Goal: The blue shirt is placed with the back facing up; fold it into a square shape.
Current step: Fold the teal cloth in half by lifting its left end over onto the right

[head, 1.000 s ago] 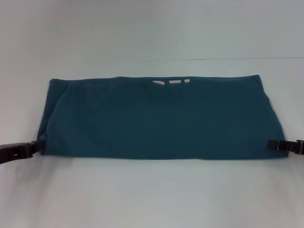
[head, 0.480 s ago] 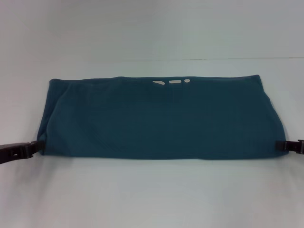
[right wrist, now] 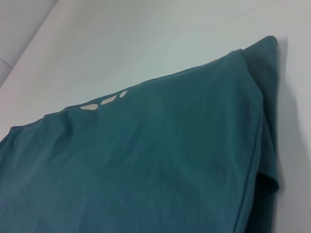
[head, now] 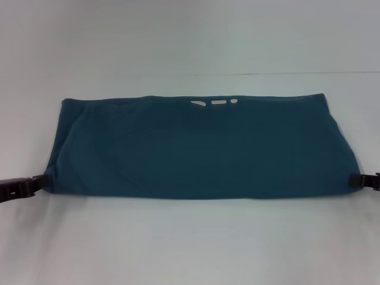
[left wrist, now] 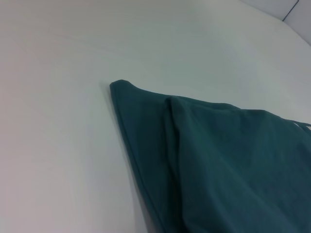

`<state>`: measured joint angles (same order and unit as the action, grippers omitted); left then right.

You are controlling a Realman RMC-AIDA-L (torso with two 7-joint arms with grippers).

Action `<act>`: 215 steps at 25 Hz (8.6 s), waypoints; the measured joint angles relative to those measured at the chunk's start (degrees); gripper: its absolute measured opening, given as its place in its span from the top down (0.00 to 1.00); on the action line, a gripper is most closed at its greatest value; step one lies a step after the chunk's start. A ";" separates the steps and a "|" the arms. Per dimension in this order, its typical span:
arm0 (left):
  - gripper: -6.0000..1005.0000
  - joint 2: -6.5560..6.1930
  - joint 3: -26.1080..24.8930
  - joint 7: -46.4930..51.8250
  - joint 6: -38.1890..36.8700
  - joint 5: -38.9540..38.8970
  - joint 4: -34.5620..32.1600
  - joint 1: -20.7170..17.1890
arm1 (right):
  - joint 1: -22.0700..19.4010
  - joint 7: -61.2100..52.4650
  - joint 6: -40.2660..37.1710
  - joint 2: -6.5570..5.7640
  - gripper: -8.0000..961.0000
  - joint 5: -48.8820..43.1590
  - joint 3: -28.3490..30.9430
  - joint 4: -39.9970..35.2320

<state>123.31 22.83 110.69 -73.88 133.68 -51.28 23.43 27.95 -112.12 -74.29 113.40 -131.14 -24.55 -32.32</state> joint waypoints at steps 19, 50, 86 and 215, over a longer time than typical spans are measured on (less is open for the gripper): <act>0.96 -0.17 -0.07 0.75 -1.26 0.00 -2.60 -1.02 | -0.60 0.53 -1.35 -0.46 0.98 0.85 0.21 -0.20; 0.38 -0.77 -6.83 3.67 -11.55 -0.04 -4.33 -2.64 | -1.46 6.38 -14.88 -0.62 0.39 5.81 7.52 -5.35; 0.11 -1.38 -3.13 20.79 -2.12 2.91 2.42 0.74 | 1.42 6.49 -15.27 -0.76 0.05 9.87 7.97 -5.57; 0.07 -2.75 -2.51 21.15 -3.04 6.86 4.72 4.78 | 1.05 7.71 -15.18 -0.56 0.07 9.76 7.59 -5.56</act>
<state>120.56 20.32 131.84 -76.91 140.54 -46.57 28.20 29.00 -104.41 -89.48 112.84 -121.38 -16.96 -37.88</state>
